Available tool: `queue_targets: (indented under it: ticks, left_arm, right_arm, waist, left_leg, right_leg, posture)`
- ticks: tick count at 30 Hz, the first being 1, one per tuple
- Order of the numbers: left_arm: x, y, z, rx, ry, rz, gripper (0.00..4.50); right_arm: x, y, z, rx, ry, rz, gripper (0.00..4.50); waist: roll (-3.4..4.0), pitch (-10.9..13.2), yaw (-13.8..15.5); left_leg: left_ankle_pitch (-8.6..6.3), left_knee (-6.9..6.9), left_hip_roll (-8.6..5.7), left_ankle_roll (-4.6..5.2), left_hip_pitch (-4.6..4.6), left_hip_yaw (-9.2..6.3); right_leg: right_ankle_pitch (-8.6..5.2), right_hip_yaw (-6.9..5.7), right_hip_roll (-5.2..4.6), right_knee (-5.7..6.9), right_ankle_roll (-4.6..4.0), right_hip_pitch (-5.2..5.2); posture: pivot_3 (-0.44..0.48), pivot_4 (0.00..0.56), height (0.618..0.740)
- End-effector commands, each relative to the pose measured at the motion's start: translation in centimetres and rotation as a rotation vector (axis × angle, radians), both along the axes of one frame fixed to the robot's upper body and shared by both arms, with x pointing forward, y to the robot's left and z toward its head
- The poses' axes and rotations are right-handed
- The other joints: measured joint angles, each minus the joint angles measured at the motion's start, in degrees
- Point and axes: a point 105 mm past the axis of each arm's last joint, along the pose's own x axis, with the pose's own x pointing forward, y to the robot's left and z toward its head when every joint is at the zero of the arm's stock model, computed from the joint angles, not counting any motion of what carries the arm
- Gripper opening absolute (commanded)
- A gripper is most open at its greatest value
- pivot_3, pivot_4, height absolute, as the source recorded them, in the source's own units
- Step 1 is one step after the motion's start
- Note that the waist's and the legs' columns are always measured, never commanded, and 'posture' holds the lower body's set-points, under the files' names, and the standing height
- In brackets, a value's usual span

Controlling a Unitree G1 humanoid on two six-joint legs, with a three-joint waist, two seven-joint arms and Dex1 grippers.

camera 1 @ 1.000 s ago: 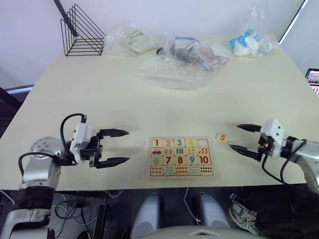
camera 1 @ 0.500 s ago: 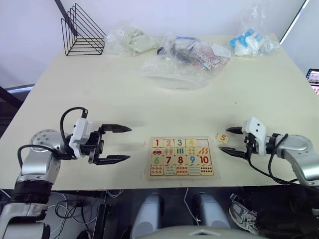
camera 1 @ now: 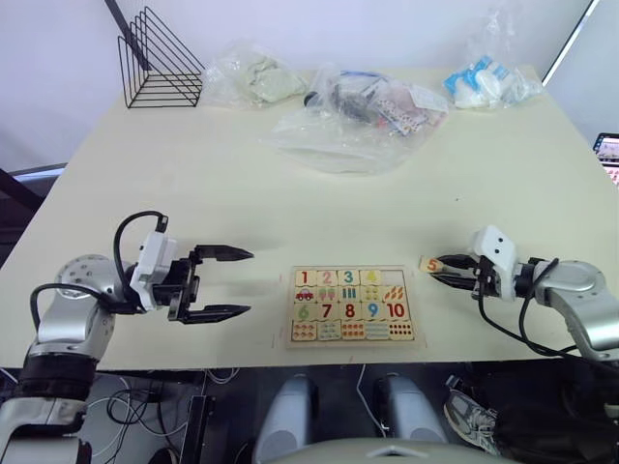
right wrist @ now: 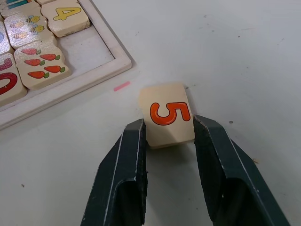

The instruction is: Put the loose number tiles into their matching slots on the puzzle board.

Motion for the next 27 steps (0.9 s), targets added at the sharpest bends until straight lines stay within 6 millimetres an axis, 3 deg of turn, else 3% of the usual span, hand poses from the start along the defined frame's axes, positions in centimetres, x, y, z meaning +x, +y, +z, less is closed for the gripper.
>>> queue_targets:
  ticks: [1, 17, 27]
  left_arm:
    - [-0.6, 0.0, 0.8, 0.001, -0.028, -0.032, 4.5]
    - [-1.1, 0.1, 0.3, -0.011, -0.016, -0.003, 4.5]
    - [-1.3, 0.0, 0.2, -0.016, -0.013, -0.001, 4.5]
  right_arm:
    - [-0.3, 0.4, 1.0, -0.007, -0.031, 0.032, 0.89]
    - [-1.7, 4.3, 4.8, -0.157, 0.004, 0.196, 0.89]
    - [-1.5, 6.7, 5.0, -0.346, 0.043, 0.237, 0.89]
  waist:
    - [0.0, 0.0, 0.0]
    - [0.03, 0.0, 0.0]
    - [0.03, 0.0, 0.0]
  left_leg:
    - [0.0, 0.0, 0.0, 0.0, 0.0, 0.0]
    - [0.0, 0.0, 0.03, 0.0, -0.05, -0.06]
    - [0.0, 0.01, 0.06, 0.0, -0.17, -0.12]
  right_leg:
    - [0.0, 0.0, 0.0, 0.0, 0.0, 0.0]
    - [0.0, -0.06, -0.01, -0.02, 0.0, -0.02]
    - [0.0, -0.11, -0.04, -0.02, -0.01, -0.13]
  posture:
    - [0.0, 0.15, 0.74]
    - [0.0, 0.15, 0.74]
    - [0.0, 0.15, 0.74]
